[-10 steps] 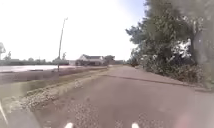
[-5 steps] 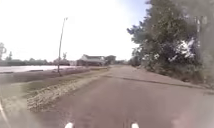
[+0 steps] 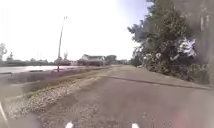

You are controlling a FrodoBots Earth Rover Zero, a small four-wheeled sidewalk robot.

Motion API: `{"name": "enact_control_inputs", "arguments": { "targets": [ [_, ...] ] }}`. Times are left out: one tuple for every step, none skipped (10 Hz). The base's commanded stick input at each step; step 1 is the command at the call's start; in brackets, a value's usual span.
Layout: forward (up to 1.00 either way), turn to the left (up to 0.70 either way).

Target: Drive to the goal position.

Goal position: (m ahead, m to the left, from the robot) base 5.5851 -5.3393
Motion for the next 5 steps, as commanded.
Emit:
{"name": "enact_control_inputs", "arguments": {
  "targets": [
    [0.7,0.0],
    [0.7,0.0],
    [0.7,-0.01],
    [0.7,-0.19],
    [0.7,-0.35]
  ]
}}
